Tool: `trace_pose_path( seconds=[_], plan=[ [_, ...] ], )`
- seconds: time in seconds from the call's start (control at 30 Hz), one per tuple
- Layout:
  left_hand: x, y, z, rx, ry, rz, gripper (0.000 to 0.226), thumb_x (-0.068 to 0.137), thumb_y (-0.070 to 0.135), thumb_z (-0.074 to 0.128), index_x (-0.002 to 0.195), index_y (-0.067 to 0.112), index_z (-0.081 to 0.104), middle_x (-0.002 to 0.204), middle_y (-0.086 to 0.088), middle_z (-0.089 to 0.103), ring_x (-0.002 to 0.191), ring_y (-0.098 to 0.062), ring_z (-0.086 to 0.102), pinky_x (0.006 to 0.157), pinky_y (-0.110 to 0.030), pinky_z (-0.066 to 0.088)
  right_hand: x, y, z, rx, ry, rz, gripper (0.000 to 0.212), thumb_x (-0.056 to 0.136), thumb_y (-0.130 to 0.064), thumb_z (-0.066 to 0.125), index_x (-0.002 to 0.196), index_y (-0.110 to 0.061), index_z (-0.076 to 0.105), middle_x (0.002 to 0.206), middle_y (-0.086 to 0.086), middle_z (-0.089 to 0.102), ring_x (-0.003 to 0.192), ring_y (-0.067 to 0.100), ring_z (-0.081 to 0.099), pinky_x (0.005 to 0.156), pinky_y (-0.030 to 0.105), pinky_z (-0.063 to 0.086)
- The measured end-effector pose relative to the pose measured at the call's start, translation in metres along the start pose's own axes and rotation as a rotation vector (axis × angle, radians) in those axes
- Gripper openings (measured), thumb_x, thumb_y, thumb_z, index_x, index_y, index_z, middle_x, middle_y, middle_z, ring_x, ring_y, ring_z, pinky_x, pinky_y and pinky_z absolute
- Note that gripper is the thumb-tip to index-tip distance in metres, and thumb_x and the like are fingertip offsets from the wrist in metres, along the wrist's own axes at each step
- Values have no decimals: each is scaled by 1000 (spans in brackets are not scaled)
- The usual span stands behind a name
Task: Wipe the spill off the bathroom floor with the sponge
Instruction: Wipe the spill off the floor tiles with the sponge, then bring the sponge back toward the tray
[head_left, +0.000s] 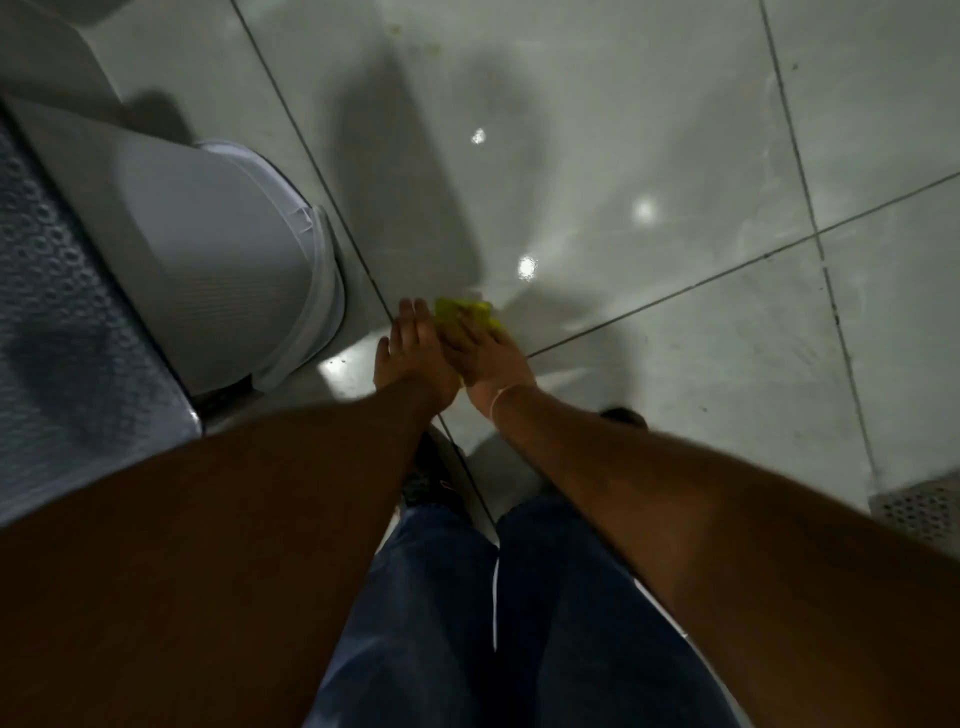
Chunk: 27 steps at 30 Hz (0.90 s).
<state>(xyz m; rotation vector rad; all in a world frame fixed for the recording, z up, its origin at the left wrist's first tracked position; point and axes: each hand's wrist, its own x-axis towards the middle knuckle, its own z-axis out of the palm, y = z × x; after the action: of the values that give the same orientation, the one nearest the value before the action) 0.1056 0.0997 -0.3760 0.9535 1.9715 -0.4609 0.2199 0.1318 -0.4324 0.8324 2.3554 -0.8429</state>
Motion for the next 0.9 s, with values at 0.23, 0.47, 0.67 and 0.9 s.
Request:
trace_pose_path(
  seconds=[0.23,0.47,0.67,0.9],
  plan=[
    [-69,-23,-12,-52,-38,-63,104,87,12,59,162,14,-14,171,-4,-16,160,-22,-1,130,-39,7,-39,-33,-43,16,-256,258,45,103,-30,48,147,-19,51,159,10,39,148,32,34,120,48,34],
    [-186,-18,-68,-292,74,34,92,89,10,49,164,22,-3,173,2,-5,159,-17,7,129,-40,17,-158,-35,-147,650,88,693,29,98,-11,48,124,-22,49,109,15,70,100,37,69,84,48,59],
    [-259,-30,-130,-253,421,201,88,87,19,36,163,27,-8,172,5,-13,159,-15,-11,130,-41,3,-199,-94,-243,757,333,551,15,95,-25,65,109,-23,66,89,4,72,83,25,70,69,30,54],
    [-303,-112,-183,-466,704,-189,87,84,30,42,164,25,6,173,4,4,160,-14,0,130,-48,7,-162,-231,-303,853,327,108,47,94,-19,67,139,-31,60,118,-9,75,106,4,70,96,19,55]
  ],
)
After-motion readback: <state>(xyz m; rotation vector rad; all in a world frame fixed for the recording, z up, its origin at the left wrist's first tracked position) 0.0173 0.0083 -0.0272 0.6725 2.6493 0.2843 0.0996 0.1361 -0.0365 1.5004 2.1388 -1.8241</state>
